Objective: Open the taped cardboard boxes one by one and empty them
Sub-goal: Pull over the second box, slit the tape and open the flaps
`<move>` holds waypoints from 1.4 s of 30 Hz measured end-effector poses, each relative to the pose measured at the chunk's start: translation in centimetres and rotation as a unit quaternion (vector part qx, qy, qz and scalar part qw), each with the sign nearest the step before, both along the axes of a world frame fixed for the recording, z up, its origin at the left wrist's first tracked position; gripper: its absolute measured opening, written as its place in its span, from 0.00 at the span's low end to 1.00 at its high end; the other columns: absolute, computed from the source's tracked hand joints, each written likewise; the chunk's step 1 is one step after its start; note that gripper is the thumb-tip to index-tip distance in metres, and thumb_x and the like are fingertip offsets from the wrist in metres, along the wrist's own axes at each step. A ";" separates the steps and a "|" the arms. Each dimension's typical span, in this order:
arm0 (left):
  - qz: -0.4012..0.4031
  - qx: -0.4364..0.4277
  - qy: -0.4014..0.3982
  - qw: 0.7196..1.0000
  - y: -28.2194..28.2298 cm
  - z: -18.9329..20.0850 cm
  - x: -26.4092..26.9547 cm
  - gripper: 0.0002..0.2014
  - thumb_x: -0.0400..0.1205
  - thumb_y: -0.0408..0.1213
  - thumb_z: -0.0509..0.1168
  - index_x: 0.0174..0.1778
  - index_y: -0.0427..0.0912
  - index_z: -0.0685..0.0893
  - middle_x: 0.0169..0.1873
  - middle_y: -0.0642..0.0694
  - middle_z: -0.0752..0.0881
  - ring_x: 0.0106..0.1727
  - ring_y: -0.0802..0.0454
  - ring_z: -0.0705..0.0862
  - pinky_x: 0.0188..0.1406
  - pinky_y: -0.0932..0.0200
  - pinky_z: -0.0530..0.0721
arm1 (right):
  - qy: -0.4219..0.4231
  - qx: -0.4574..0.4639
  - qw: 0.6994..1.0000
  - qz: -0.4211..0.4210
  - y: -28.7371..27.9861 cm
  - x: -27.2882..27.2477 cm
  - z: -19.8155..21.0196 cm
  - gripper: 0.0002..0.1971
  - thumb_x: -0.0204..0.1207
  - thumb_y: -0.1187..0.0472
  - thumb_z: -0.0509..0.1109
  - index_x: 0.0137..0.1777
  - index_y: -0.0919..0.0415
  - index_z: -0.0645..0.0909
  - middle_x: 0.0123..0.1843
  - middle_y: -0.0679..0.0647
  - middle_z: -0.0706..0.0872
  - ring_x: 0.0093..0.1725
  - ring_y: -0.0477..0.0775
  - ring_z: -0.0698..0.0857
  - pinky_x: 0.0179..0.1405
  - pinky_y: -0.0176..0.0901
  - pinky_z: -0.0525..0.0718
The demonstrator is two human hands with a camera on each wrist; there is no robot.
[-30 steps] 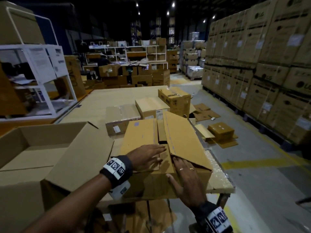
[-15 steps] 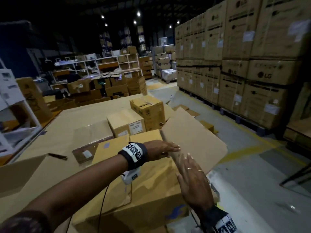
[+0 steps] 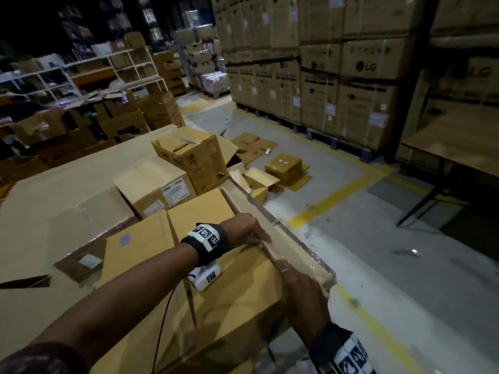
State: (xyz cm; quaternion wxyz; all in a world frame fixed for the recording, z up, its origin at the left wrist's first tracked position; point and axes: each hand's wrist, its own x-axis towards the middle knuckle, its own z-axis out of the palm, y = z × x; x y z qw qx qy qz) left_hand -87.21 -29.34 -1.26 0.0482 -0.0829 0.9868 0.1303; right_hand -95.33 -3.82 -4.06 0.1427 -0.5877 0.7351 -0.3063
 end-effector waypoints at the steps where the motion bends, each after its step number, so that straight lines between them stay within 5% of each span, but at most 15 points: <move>1: -0.005 0.002 0.016 1.000 0.0 -0.2 0.2 0.15 0.82 0.36 0.74 0.64 0.45 0.90 0.59 0.46 0.92 0.57 0.45 0.90 0.59 0.61 0.83 | 0.011 0.004 1.000 0.000 0.0 0.1 0.3 0.20 0.84 0.53 0.65 0.75 0.51 0.77 0.70 0.51 0.85 0.67 0.54 0.85 0.66 0.46 0.81; 5: 0.003 0.050 0.064 0.997 -0.7 -0.6 1.2 0.13 0.81 0.38 0.74 0.63 0.45 0.91 0.58 0.47 0.92 0.56 0.51 0.90 0.56 0.67 0.83 | 0.099 0.082 0.991 0.029 -0.6 -1.0 0.7 0.25 0.80 0.57 0.49 0.75 0.50 0.73 0.66 0.52 0.85 0.66 0.59 0.83 0.64 0.54 0.81; 9: 0.048 0.037 0.064 0.996 -2.9 0.8 1.5 0.14 0.81 0.35 0.75 0.62 0.43 0.91 0.58 0.47 0.92 0.55 0.54 0.88 0.53 0.78 0.77 | 0.141 0.129 0.981 0.046 -3.8 -3.0 1.4 0.05 0.85 0.60 0.57 0.51 0.53 0.75 0.54 0.56 0.83 0.57 0.63 0.81 0.48 0.52 0.72; 13: 0.092 0.039 0.029 0.995 -6.2 2.1 2.2 0.14 0.80 0.33 0.75 0.62 0.44 0.91 0.57 0.48 0.92 0.55 0.53 0.89 0.58 0.57 0.87 | 0.172 0.150 0.968 0.103 -7.9 -4.1 2.1 0.06 0.85 0.54 0.60 0.49 0.55 0.73 0.54 0.60 0.81 0.55 0.66 0.80 0.44 0.50 0.71; 17: 0.103 0.024 0.000 0.994 -8.6 1.8 1.9 0.16 0.80 0.33 0.74 0.64 0.46 0.90 0.60 0.47 0.90 0.58 0.51 0.88 0.58 0.62 0.84 | 0.176 0.162 0.963 0.124 -11.0 -3.8 3.8 0.11 0.85 0.57 0.63 0.43 0.61 0.73 0.42 0.59 0.77 0.46 0.64 0.78 0.39 0.46 0.68; 20: 0.104 0.014 -0.007 0.994 -9.8 1.0 1.3 0.15 0.81 0.36 0.75 0.64 0.47 0.91 0.60 0.46 0.91 0.59 0.48 0.89 0.61 0.53 0.86 | 0.164 0.171 0.963 0.130 -13.0 -3.7 4.4 0.12 0.84 0.59 0.63 0.41 0.65 0.74 0.40 0.63 0.80 0.41 0.64 0.79 0.35 0.47 0.69; 32: 0.142 0.012 0.025 0.989 -10.2 -0.7 2.0 0.13 0.82 0.36 0.72 0.62 0.49 0.90 0.59 0.49 0.91 0.57 0.55 0.88 0.61 0.53 0.86 | 0.138 0.145 0.974 0.106 -13.5 -3.2 3.2 0.12 0.86 0.59 0.62 0.49 0.67 0.80 0.50 0.66 0.85 0.46 0.66 0.83 0.41 0.52 0.79; 37: 0.170 0.001 -0.009 0.985 -7.2 3.1 3.5 0.31 0.80 0.38 0.75 0.80 0.46 0.76 0.72 0.44 0.82 0.70 0.46 0.81 0.68 0.47 0.82 | 0.074 0.145 0.975 0.151 -12.0 -5.3 2.9 0.18 0.85 0.48 0.62 0.41 0.62 0.74 0.46 0.62 0.84 0.43 0.63 0.82 0.45 0.59 0.81; 38: 0.170 0.006 -0.022 0.985 -6.5 4.3 4.2 0.33 0.80 0.40 0.75 0.82 0.46 0.73 0.74 0.43 0.79 0.72 0.46 0.79 0.70 0.47 0.79 | 0.070 0.141 0.974 0.162 -11.3 -5.3 3.5 0.18 0.85 0.46 0.61 0.44 0.62 0.75 0.47 0.60 0.85 0.46 0.62 0.83 0.47 0.60 0.81; 40: 0.184 0.021 -0.053 0.981 -4.6 7.0 6.0 0.32 0.81 0.43 0.75 0.81 0.46 0.73 0.74 0.44 0.80 0.73 0.46 0.78 0.70 0.49 0.78 | 0.071 0.113 0.972 0.194 -10.1 -5.3 5.0 0.18 0.86 0.45 0.62 0.61 0.59 0.80 0.70 0.52 0.82 0.67 0.53 0.81 0.63 0.58 0.81; 42: 0.205 0.035 -0.073 0.975 -2.2 9.1 8.3 0.30 0.81 0.48 0.75 0.79 0.48 0.77 0.72 0.46 0.82 0.71 0.48 0.81 0.69 0.51 0.80 | 0.065 0.069 0.971 0.218 -9.0 -5.0 6.9 0.24 0.85 0.45 0.64 0.79 0.51 0.72 0.83 0.40 0.64 0.79 0.41 0.66 0.77 0.50 0.72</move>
